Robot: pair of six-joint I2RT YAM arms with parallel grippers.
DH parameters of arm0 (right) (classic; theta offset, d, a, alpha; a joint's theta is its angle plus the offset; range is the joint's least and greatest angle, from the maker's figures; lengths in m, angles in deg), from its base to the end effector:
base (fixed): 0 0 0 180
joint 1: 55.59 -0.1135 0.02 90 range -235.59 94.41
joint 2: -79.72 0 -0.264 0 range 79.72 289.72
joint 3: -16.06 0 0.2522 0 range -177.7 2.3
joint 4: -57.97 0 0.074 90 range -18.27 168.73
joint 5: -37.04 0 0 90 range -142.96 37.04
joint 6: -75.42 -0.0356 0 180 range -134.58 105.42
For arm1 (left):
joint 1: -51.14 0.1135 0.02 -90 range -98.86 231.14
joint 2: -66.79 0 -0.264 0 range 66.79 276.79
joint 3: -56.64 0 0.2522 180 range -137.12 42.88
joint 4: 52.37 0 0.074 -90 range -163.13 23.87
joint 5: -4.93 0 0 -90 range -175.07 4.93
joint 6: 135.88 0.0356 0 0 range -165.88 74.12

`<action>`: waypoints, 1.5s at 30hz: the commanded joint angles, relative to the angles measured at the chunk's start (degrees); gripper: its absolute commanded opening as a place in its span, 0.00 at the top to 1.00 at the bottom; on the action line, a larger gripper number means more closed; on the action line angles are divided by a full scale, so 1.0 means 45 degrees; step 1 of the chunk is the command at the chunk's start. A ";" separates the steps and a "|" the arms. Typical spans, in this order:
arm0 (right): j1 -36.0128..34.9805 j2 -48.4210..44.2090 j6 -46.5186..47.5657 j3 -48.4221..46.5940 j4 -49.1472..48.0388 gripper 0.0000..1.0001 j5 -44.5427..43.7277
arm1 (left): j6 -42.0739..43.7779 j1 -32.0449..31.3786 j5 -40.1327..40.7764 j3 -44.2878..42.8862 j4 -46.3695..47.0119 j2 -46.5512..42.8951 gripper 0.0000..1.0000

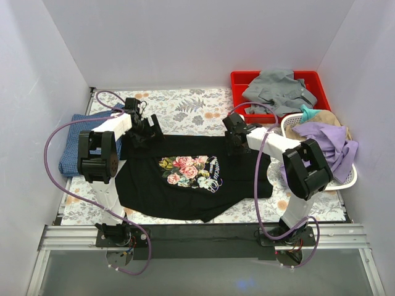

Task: Fold and stack the t-shirts
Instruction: Fold the tshirt

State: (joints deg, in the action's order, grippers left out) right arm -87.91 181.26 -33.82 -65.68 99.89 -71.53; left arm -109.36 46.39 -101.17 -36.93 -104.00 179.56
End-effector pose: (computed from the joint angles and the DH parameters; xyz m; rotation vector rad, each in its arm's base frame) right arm 0.3113 0.1835 0.1918 -0.1868 2.5547 -0.0964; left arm 0.3937 -0.0426 0.1718 -1.3885 2.6117 -0.6263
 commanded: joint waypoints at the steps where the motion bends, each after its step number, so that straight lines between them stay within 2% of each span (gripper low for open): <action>1: 0.0033 -0.0005 0.0351 -0.0246 -0.1041 0.47 0.0688 | -0.0072 -0.0076 0.0062 0.0352 -0.0257 -0.0880 0.07; 12: 0.0189 0.1107 0.0625 0.0479 -0.2215 0.48 0.1586 | -0.0443 -0.0096 0.0238 0.1700 0.0367 -0.0608 0.07; 17: 0.0597 0.1497 0.0624 0.0421 -0.2586 0.48 0.2406 | -0.0522 -0.0174 0.0393 0.1292 0.0427 0.0173 0.08; 23: 0.1573 0.2630 0.0858 -0.0535 -0.2587 0.48 0.2934 | -0.0600 -0.0174 0.0395 -0.0211 0.0329 0.1656 0.08; 28: 0.2336 0.3936 0.1015 -0.2522 -0.1827 0.48 0.3032 | -0.0366 -0.0174 0.0413 -0.2316 -0.0119 0.3216 0.09; 34: 0.2572 0.5442 0.1444 -0.5084 -0.0674 0.48 0.2877 | -0.0014 -0.0174 0.1544 -0.5152 -0.1328 0.4821 0.09; 36: 0.2572 0.5367 0.1639 -0.5536 -0.0361 0.48 0.2837 | -0.0053 -0.0155 0.1818 -0.5565 -0.1545 0.4882 0.10; 38: 0.2553 0.4608 0.2010 -0.5421 -0.0418 0.48 0.2857 | -0.0072 -0.0155 0.1684 -0.5177 -0.1216 0.4415 0.09; 42: 0.2552 0.2324 0.2323 -0.4135 -0.1119 0.44 0.2330 | -0.0053 -0.0155 0.0630 -0.3363 0.0248 0.2133 0.06; 45: 0.2552 0.0410 0.2421 -0.3217 -0.1472 0.42 0.2446 | -0.0053 -0.0174 0.0062 -0.2832 0.0934 0.0451 0.05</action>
State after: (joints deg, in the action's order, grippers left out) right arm -76.46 193.34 -24.82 -82.08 95.50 -59.51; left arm -110.94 45.40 -99.96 -51.79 -102.41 189.35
